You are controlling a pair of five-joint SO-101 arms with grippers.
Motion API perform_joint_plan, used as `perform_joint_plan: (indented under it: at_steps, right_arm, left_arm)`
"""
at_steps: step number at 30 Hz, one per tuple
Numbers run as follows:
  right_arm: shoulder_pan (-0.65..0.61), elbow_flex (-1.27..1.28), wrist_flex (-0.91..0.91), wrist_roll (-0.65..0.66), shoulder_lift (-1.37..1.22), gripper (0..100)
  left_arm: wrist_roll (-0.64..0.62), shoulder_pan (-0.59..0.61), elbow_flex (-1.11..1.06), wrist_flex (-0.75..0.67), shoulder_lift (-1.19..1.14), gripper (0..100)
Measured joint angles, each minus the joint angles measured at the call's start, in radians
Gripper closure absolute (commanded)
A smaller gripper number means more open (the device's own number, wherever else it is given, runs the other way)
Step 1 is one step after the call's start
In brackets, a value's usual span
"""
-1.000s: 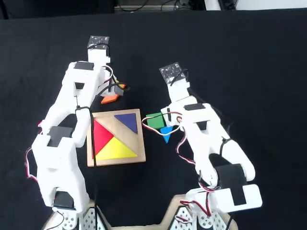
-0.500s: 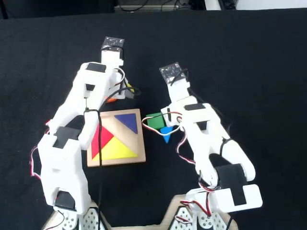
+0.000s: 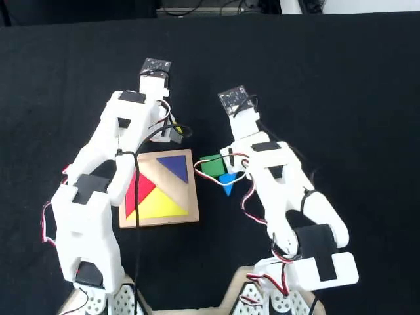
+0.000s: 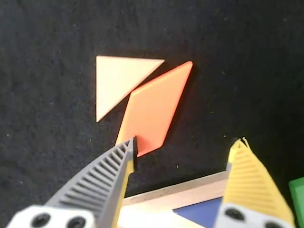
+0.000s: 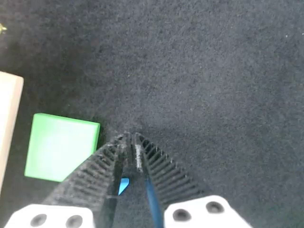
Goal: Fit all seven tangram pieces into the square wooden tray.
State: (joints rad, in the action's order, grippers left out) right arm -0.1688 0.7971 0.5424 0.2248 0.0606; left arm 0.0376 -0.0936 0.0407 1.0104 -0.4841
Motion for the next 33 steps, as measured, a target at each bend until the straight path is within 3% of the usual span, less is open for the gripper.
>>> perform_joint_plan:
  at_steps: [22,26,33]
  right_arm:
    - [0.0,0.0,0.0,0.0,-0.005,98.7]
    - [0.0,0.0,0.0,0.0,-0.005,98.7]
    - [0.0,0.0,0.0,0.0,-0.005,98.7]
  left_arm:
    - [0.0,0.005,0.003,-0.081,-0.002,69]
    - [0.048,0.015,0.006,-0.081,-0.025,69]
    - [0.052,0.023,0.163,0.038,-0.146,69]
